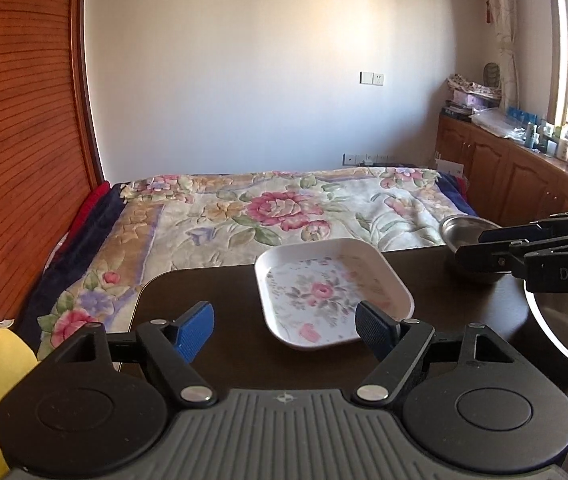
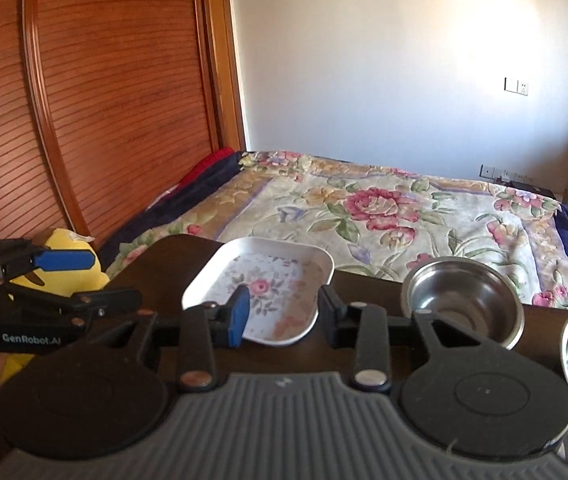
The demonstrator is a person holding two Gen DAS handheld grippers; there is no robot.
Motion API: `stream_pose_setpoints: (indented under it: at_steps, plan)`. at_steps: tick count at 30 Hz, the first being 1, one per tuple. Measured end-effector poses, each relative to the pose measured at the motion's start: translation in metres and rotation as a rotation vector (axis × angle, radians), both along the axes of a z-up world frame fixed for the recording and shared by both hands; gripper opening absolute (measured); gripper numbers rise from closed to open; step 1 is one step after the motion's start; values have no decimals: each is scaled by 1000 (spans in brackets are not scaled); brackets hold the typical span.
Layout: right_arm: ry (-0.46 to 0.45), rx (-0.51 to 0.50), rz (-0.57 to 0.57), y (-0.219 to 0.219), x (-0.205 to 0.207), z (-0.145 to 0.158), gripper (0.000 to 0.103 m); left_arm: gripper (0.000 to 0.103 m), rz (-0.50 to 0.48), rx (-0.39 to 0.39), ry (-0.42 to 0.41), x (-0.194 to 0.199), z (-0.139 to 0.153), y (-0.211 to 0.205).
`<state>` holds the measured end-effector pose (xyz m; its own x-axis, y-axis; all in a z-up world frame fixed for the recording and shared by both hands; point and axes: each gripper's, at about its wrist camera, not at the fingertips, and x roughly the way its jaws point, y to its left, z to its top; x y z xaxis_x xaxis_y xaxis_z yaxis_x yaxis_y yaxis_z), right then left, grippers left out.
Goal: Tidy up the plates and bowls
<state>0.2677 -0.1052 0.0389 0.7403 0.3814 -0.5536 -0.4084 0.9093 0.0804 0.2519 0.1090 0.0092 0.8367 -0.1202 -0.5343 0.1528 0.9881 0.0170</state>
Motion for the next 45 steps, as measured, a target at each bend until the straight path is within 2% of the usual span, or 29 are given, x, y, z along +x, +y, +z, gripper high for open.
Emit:
stream_pose_setpoints:
  at_steps: [4,6,15,21,35,45]
  plan:
    - [30,-9,4,7,16,-5,39,78,-8,-4,20,17,-6,4]
    - [44,-17,2,11,24,-9,39,71,-9,-12,35,25,-11,6]
    - [137,-30,-26,21,60,-28,39,58,-22,-8,78,55,-28,12]
    - [164,-62,-32,25,74,-37,38,47,-16,-8,106,71,-39,17]
    - [207,-113,-55,27,95,-50,33,45,-30,-23,127,89,-49,13]
    - [253,-119,-56,26,101,-58,28,38,-21,-38,150,98,-58,14]
